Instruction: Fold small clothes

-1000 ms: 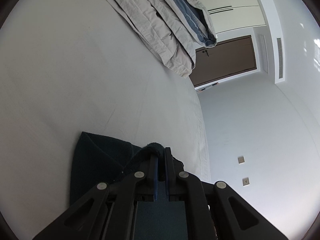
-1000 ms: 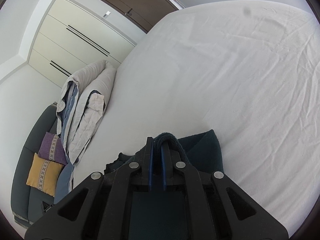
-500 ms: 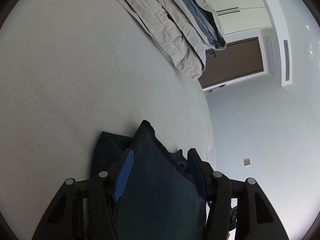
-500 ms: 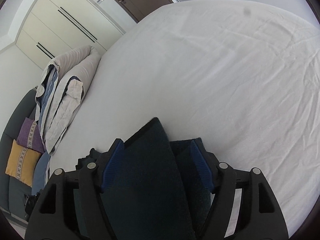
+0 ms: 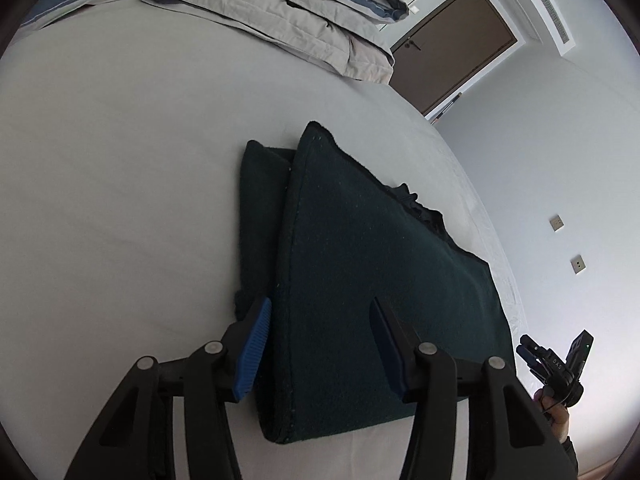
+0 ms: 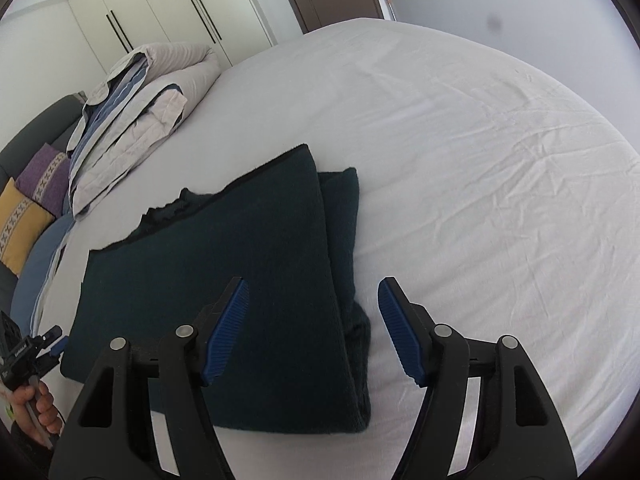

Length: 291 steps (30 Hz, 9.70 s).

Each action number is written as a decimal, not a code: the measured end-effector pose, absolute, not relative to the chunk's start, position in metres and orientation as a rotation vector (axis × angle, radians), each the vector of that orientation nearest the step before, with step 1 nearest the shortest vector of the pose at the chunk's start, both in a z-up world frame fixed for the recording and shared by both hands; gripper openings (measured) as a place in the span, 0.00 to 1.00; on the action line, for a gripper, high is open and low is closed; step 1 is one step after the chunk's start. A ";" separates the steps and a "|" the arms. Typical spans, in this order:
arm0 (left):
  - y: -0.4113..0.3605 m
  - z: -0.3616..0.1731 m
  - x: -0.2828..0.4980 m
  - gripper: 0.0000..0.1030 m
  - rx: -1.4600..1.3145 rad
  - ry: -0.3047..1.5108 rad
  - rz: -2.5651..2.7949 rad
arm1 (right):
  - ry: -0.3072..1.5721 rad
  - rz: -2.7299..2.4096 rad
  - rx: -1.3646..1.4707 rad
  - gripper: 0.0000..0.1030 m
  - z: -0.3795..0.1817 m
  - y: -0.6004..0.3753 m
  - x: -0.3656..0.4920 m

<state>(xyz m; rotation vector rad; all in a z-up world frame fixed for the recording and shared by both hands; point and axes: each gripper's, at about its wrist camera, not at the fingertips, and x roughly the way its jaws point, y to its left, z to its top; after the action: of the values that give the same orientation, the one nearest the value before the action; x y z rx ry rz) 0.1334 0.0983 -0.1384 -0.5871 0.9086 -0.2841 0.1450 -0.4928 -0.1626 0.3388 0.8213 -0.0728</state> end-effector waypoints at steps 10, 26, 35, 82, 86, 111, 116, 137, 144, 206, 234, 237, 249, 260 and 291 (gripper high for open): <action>0.085 -0.137 0.118 0.48 -0.418 0.877 -0.250 | 0.878 -0.093 0.217 0.33 -0.187 -0.480 0.108; 0.078 -0.143 0.111 0.07 -0.314 0.893 -0.211 | 0.896 -0.121 0.115 0.06 -0.186 -0.470 0.112; 0.086 -0.150 0.101 0.06 -0.347 0.887 -0.214 | 0.903 -0.124 0.142 0.05 -0.188 -0.475 0.108; 0.099 -0.151 0.087 0.19 -0.419 0.893 -0.204 | 0.887 -0.033 0.728 0.06 -0.211 -0.534 0.088; 0.107 -0.146 0.078 0.24 -0.448 0.901 -0.191 | 0.786 -0.096 0.687 0.29 -0.186 -0.538 0.071; 0.003 -0.141 0.236 0.59 -0.087 0.825 -0.152 | 0.812 0.258 0.877 0.35 -0.221 -0.412 0.297; 0.014 -0.145 0.235 0.59 -0.141 0.819 -0.182 | 0.706 0.207 1.055 0.14 -0.238 -0.484 0.293; 0.005 -0.149 0.232 0.66 -0.100 0.803 -0.182 | 0.816 0.420 0.686 0.21 -0.181 -0.334 0.199; 0.006 -0.149 0.232 0.66 -0.099 0.803 -0.182 | 0.935 0.428 0.721 0.16 -0.230 -0.313 0.181; -0.017 -0.148 0.126 0.52 -0.049 0.912 -0.202 | 0.669 0.069 0.903 0.78 -0.201 -0.477 0.099; 0.130 -0.153 0.157 0.76 -0.706 0.985 -0.266 | 0.773 0.380 0.670 0.80 -0.143 -0.349 0.162; 0.135 -0.159 0.178 0.77 -0.738 1.018 -0.299 | 0.794 0.411 0.677 0.80 -0.145 -0.340 0.176; 0.120 -0.167 0.206 0.48 -0.762 1.135 -0.450 | 0.890 0.519 0.704 0.80 -0.160 -0.298 0.223; 0.114 -0.163 0.199 0.21 -0.627 1.126 -0.445 | 1.027 0.632 0.623 0.80 -0.172 -0.230 0.285; -0.142 -0.108 0.218 0.14 -0.409 1.100 -0.728 | 1.023 0.608 1.105 0.82 -0.214 -0.394 0.307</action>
<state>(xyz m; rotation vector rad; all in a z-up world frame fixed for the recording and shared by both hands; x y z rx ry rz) 0.2182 -0.1418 -0.1076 -0.4086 1.0999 -0.7279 0.3072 -0.3937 -0.2139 1.1053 1.0234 0.6085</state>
